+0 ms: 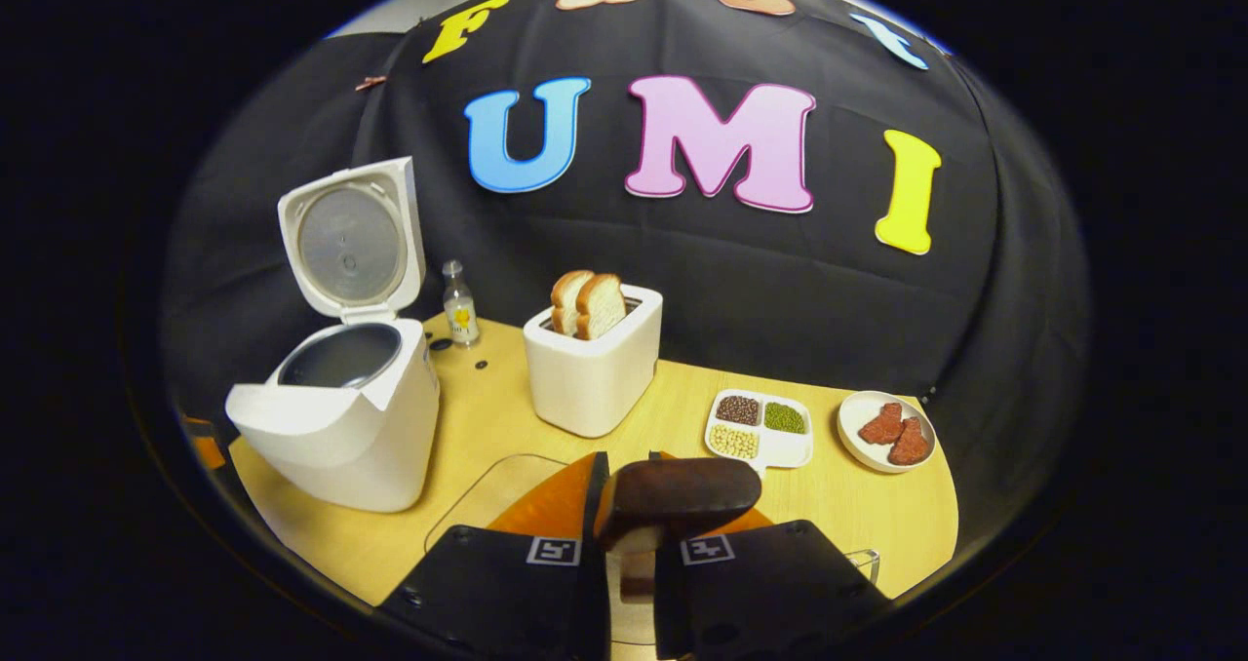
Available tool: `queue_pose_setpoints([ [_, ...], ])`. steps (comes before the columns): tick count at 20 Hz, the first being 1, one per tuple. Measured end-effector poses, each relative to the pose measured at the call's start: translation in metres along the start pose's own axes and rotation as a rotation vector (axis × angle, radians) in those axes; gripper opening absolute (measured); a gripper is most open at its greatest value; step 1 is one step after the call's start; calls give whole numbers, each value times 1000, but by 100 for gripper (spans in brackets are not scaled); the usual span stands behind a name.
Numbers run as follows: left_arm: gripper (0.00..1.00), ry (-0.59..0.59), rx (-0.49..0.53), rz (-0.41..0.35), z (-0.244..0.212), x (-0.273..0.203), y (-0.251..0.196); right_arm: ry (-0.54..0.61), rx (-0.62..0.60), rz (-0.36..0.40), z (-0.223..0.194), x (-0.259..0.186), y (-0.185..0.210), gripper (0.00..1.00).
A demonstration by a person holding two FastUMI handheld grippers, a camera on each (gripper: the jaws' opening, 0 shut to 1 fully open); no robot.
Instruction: Close the left gripper, press the button to open the rice cooker; take a wooden spoon from the chopstick holder with the right hand, scoop a spoonful of rice and pour it into the rice cooker, then put the wooden spoon back into the chopstick holder.
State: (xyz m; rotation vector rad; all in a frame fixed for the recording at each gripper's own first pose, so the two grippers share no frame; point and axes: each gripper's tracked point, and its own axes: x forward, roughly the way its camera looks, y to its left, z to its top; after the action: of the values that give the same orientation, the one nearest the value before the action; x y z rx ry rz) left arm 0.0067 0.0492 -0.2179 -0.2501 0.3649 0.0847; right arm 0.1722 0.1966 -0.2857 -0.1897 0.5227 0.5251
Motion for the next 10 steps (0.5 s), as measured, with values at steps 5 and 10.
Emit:
queue_pose_setpoints([
  [5, 96, 35, -32, 13, -23, 1, 13, 49, -104, -33, -33, 11, 5, 22],
  [10, 96, 22, -73, 21, -19, -3, 22, 112, -38, -36, -62, 7, 32, 17],
])
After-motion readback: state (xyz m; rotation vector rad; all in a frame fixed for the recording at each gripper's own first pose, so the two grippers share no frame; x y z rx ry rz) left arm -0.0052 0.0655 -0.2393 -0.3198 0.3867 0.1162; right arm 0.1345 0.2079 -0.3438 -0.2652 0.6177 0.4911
